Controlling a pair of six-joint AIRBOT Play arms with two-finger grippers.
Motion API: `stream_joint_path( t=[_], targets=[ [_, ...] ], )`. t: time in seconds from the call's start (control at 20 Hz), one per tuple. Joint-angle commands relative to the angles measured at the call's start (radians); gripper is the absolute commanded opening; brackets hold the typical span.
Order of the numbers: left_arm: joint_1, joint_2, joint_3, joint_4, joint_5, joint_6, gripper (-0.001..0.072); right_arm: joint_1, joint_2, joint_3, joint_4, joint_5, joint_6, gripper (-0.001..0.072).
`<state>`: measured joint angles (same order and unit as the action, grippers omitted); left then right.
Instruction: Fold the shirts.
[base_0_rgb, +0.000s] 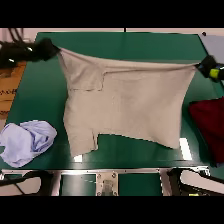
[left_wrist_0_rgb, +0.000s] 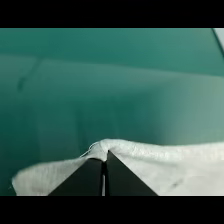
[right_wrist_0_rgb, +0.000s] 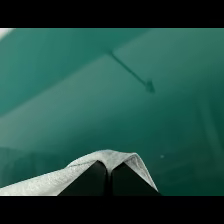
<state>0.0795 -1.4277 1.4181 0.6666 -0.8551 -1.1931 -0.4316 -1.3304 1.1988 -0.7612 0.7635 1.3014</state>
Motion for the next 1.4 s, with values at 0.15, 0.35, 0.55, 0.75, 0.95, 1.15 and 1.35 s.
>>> stream_joint_path(
  t=[0.15,0.35,0.55,0.75,0.95,1.15,1.35],
  targets=[
    [-0.001,-0.296,-0.023,-0.313,0.251,0.209,0.0019,0.064,-0.464,0.235,0.107,-0.043,-0.046,0.0010],
    [0.014,-0.298,-0.010,-0.298,0.276,0.240,0.0019,0.054,-0.511,0.315,0.094,0.045,-0.046,0.0009],
    [0.041,-0.298,-0.011,-0.078,0.103,0.117,0.0019,0.016,-0.489,0.279,-0.038,0.251,-0.038,0.0008],
    [0.040,-0.299,-0.011,0.196,-0.039,-0.040,0.0019,0.013,-0.428,0.134,-0.075,0.271,-0.043,0.0008],
    [0.020,-0.299,-0.013,0.210,-0.027,-0.046,0.0019,0.014,-0.416,0.094,-0.074,0.271,-0.046,0.0009],
    [-0.022,-0.299,-0.012,0.209,-0.019,-0.042,0.0156,0.001,-0.415,0.119,-0.075,0.309,-0.045,0.0247],
    [0.041,-0.289,0.008,0.215,-0.233,-0.124,0.0611,-0.084,-0.392,0.206,-0.219,0.495,0.043,0.0158]
  ],
)
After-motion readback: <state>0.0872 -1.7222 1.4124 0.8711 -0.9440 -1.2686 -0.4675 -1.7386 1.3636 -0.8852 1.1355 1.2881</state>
